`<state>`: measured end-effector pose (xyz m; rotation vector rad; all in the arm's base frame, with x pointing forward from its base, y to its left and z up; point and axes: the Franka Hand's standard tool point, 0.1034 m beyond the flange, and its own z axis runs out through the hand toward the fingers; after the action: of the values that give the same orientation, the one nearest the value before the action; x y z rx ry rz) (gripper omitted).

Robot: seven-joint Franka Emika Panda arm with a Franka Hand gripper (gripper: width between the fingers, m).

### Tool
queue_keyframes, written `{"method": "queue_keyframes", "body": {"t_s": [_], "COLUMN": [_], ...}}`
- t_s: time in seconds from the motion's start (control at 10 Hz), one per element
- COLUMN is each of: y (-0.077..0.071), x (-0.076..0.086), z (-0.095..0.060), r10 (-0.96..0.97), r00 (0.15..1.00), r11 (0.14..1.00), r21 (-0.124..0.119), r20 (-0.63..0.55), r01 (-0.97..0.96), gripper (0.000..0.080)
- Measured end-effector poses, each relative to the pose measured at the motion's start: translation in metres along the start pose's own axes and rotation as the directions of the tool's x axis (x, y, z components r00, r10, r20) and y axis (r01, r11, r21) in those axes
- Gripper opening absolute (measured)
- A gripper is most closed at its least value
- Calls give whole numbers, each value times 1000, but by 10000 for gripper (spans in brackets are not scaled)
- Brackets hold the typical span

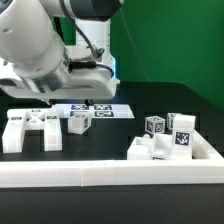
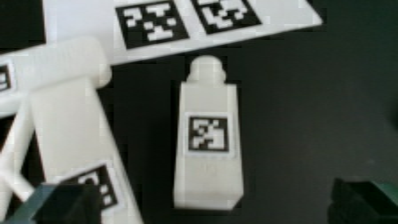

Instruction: Assemble chair

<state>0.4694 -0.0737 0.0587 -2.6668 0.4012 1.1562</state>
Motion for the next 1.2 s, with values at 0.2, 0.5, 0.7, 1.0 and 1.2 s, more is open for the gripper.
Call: {"method": "queue_keyframes", "body": {"t_s": [0.2, 0.5, 0.7, 1.0, 1.2], "y": [1, 0, -3, -7, -7], "x": [2, 6, 7, 6, 6], "z": [5, 25, 32, 35, 35], "r10": [3, 2, 0, 0, 1], "r00": [1000, 1000, 1000, 1000, 1000], "r11": [1000, 1000, 1000, 1000, 1000], "r21": [-2, -7, -11, -13, -12], "r20": [-5, -11, -9, -4, -5], "r01": [-3, -3, 0, 0, -1], "gripper": [649, 649, 649, 649, 649]}}
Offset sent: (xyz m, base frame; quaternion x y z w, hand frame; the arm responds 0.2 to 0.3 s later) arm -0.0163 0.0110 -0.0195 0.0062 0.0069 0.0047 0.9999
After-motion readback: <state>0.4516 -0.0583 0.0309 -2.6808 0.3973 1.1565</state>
